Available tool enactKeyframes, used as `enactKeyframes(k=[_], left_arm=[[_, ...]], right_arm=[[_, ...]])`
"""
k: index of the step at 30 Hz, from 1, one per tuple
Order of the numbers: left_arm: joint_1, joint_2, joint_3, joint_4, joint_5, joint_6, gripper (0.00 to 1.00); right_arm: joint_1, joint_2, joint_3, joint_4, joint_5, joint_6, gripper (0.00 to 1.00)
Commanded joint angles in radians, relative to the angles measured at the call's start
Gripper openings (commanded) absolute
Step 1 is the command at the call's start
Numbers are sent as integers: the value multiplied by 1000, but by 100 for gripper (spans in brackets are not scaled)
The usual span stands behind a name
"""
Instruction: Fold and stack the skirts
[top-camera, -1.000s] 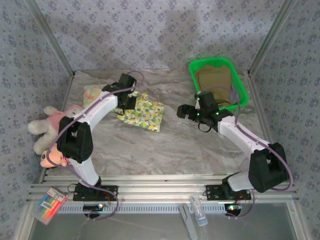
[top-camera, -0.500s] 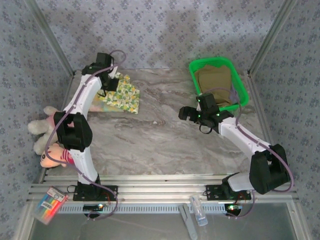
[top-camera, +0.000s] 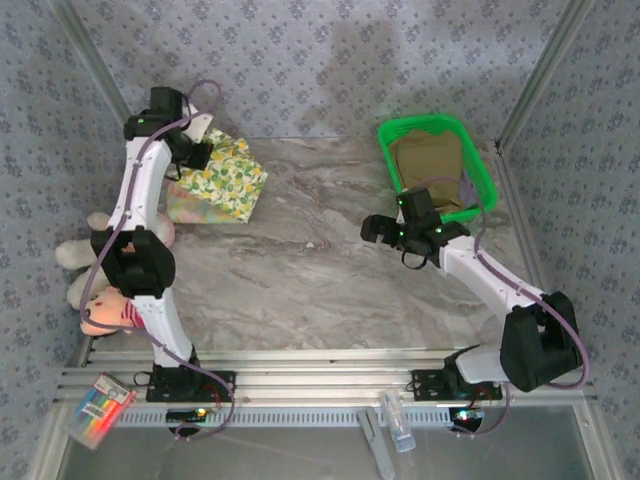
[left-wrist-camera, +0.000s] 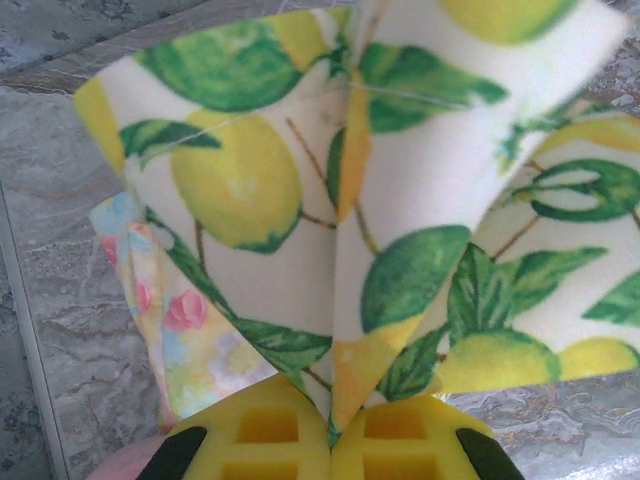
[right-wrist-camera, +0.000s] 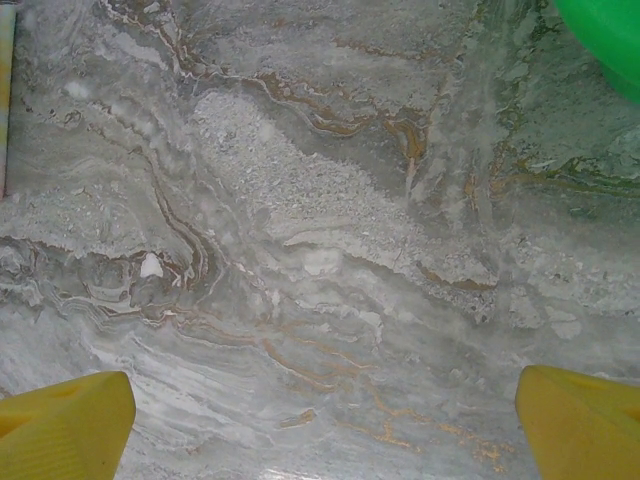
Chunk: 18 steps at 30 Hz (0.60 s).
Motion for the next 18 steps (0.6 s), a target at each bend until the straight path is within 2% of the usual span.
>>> enactKeyframes(k=[1, 5, 8, 18], left_arm=[[52, 22, 40, -40, 107, 43, 0], [92, 54, 48, -51, 207, 46, 0], [106, 99, 45, -23, 194, 27, 0], [254, 248, 82, 82, 189, -246, 0]], right_arm=[[-7, -23, -11, -42, 27, 7, 100], [-8, -26, -5, -62, 35, 8, 100], [-8, -30, 3, -73, 41, 8, 100], [-7, -33, -1, -71, 64, 19, 100]])
